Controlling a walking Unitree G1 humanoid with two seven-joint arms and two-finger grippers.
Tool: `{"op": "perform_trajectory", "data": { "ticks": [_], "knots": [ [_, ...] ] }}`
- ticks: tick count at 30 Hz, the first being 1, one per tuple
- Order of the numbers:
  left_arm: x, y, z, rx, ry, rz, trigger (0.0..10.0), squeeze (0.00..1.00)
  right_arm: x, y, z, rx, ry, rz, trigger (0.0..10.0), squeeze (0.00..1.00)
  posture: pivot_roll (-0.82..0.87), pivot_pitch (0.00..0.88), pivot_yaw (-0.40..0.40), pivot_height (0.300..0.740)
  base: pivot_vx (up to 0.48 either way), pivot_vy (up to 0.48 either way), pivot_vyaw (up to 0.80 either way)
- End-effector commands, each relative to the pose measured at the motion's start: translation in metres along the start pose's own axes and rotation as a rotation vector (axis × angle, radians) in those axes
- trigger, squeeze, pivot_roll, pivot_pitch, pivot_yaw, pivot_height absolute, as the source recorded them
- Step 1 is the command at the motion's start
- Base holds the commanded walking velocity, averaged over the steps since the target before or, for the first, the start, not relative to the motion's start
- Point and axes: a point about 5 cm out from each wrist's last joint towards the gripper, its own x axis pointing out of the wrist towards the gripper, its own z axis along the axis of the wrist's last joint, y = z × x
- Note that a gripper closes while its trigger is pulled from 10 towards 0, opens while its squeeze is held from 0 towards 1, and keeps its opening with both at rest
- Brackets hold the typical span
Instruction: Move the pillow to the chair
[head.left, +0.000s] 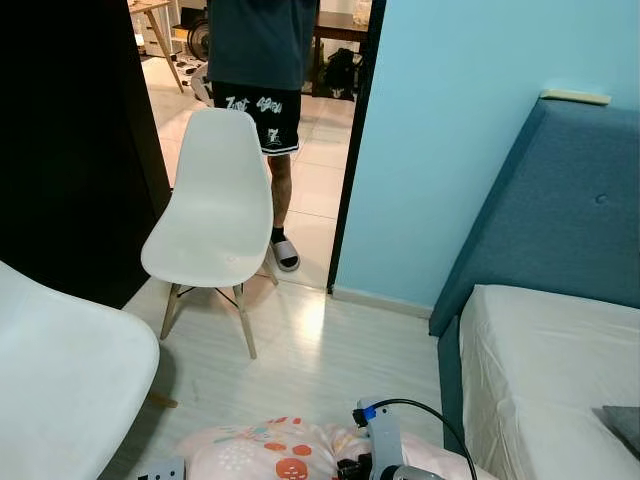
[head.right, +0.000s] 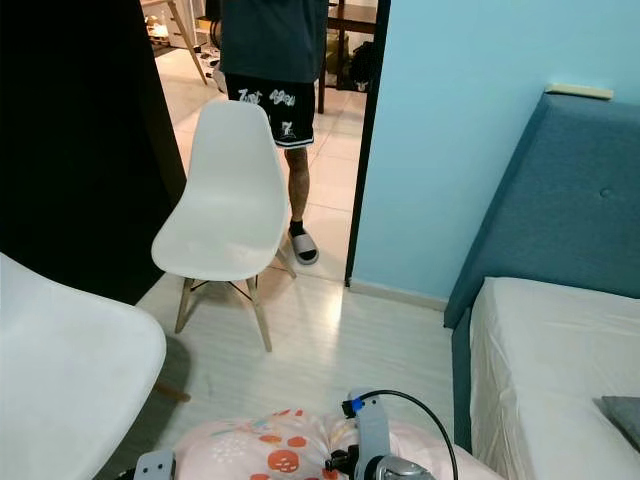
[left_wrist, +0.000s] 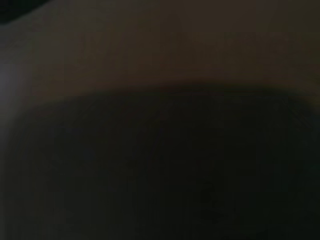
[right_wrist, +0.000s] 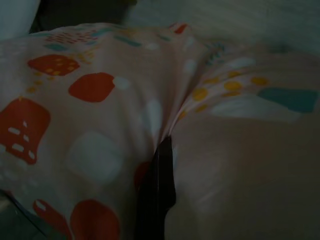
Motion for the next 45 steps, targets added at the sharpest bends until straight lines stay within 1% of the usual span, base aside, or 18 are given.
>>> {"op": "perform_trajectory", "data": {
  "ticks": [1,12,16,22,25,30,32,33,36,38,42,45],
  "knots": [
    [0.000,-0.004,-0.002,0.015,0.011,-0.013,10.0,0.00,0.000,0.001,0.001,-0.025,0.005,0.008,10.0,0.00,0.06,0.005,-0.081,0.740,0.000,0.000,0.00],
    [0.001,-0.004,0.000,0.034,0.011,-0.025,10.0,0.00,0.000,0.001,0.001,0.002,-0.010,-0.004,10.0,0.00,0.05,0.016,-0.072,0.740,0.000,0.000,0.00],
    [-0.001,-0.006,-0.007,0.066,0.036,-0.035,10.0,0.00,0.000,-0.001,-0.002,-0.004,0.000,-0.023,10.0,0.00,0.05,0.018,-0.067,0.740,0.000,0.000,0.00],
    [-0.002,-0.005,-0.014,0.057,0.055,-0.042,10.0,0.00,-0.001,-0.002,-0.003,-0.007,0.004,-0.025,10.0,0.00,0.04,0.019,-0.070,0.740,0.000,0.000,0.00],
    [-0.003,-0.005,-0.016,0.057,0.063,-0.043,10.0,0.00,-0.001,-0.003,-0.002,-0.023,0.005,-0.026,10.0,0.00,0.04,0.020,-0.068,0.740,0.000,0.000,0.00],
    [-0.003,-0.006,-0.015,0.062,0.065,-0.046,10.0,0.00,-0.001,-0.003,-0.002,-0.025,0.002,-0.023,10.0,0.00,0.04,0.021,-0.075,0.740,0.000,0.000,0.00],
    [-0.002,-0.006,-0.014,0.051,0.056,-0.046,10.0,0.00,-0.001,-0.003,-0.001,-0.030,-0.001,-0.019,10.0,0.00,0.04,0.017,-0.077,0.740,0.000,0.000,0.00],
    [-0.002,-0.007,-0.014,0.051,0.056,-0.049,10.0,0.00,-0.001,-0.003,-0.001,-0.031,-0.003,-0.015,10.0,0.00,0.04,0.018,-0.064,0.740,0.000,0.000,0.00],
    [-0.002,-0.009,-0.013,0.080,0.060,-0.060,10.0,0.00,-0.002,-0.003,-0.002,-0.023,-0.002,-0.014,10.0,0.00,0.04,0.018,-0.074,0.740,0.000,0.000,0.00],
    [-0.001,-0.009,-0.011,0.062,0.052,-0.057,10.0,0.00,-0.002,-0.004,-0.002,-0.023,0.001,-0.019,10.0,0.00,0.03,0.018,-0.065,0.740,0.000,0.000,0.00],
    [-0.001,-0.010,-0.010,0.073,0.055,-0.062,10.0,0.00,-0.002,-0.004,-0.001,-0.025,-0.001,-0.020,10.0,0.00,0.03,0.016,-0.068,0.740,0.000,0.000,0.00],
    [-0.001,-0.010,-0.009,0.064,0.052,-0.061,10.0,0.00,-0.002,-0.005,-0.001,-0.016,-0.003,-0.031,10.0,0.00,0.03,0.009,-0.068,0.740,0.000,0.000,0.00]
  ]
}}
